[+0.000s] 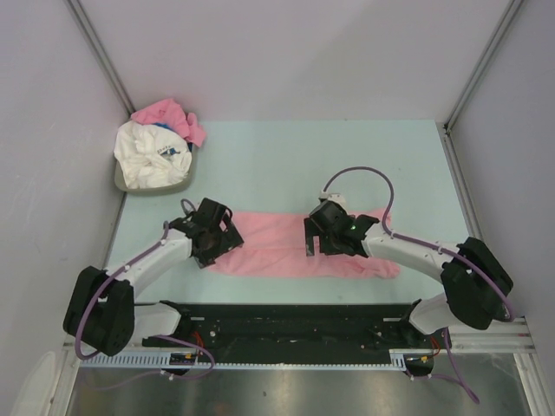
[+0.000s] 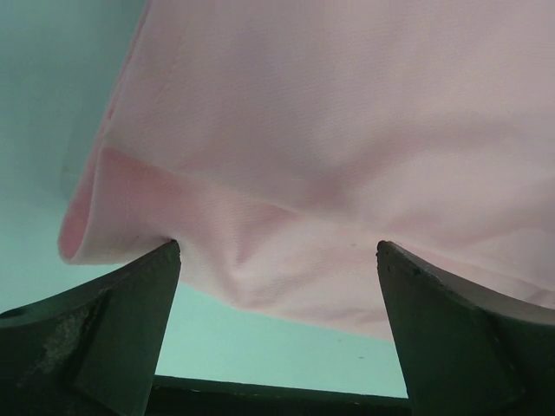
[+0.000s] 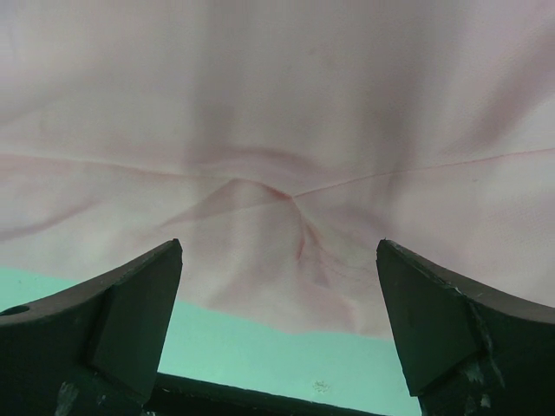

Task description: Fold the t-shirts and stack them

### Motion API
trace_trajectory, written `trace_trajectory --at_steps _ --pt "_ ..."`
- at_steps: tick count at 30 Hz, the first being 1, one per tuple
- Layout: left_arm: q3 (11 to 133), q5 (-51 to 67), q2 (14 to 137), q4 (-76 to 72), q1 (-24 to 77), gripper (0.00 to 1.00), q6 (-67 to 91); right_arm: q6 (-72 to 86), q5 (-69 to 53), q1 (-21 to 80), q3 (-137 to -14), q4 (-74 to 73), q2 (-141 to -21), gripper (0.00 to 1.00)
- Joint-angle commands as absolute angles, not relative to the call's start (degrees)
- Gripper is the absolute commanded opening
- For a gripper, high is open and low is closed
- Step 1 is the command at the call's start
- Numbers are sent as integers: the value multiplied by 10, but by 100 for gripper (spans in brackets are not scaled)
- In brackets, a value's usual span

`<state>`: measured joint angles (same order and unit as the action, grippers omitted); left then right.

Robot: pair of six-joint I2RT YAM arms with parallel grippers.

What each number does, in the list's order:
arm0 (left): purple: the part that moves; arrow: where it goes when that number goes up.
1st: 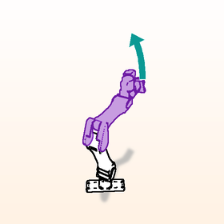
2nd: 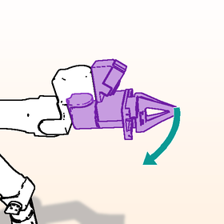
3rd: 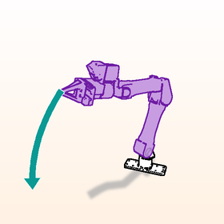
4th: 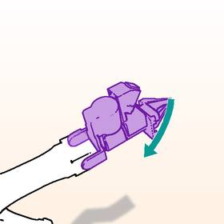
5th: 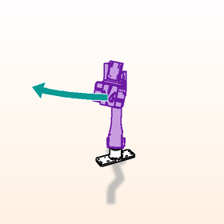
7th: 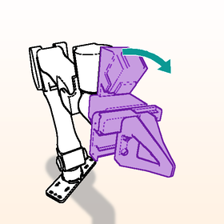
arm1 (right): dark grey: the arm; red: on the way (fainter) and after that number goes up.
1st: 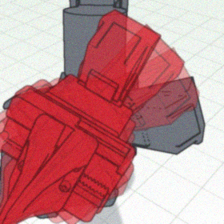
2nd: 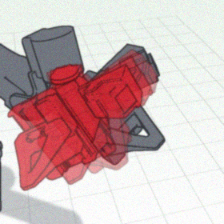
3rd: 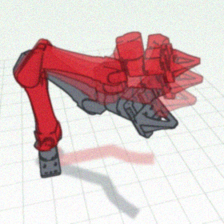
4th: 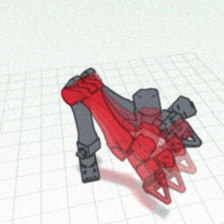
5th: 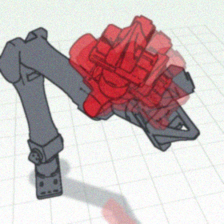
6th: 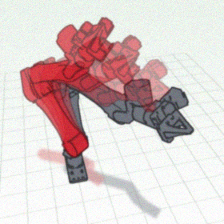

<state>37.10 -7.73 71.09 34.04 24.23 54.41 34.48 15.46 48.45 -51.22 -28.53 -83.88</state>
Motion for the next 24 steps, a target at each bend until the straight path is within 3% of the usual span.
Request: trace_trajectory --at_steps 1,7,12,24 --pt "462 -76 702 338 245 100 531 356 150 432 -519 -258 -782 99" --pt "554 -47 743 327 245 100 484 366 119 269 -518 -265 -730 100" --pt "596 -29 765 332 245 100 461 372 54 160 -519 -239 -760 100" --pt "568 -31 769 303 245 100 445 398 -44 123 -519 -100 -838 100"
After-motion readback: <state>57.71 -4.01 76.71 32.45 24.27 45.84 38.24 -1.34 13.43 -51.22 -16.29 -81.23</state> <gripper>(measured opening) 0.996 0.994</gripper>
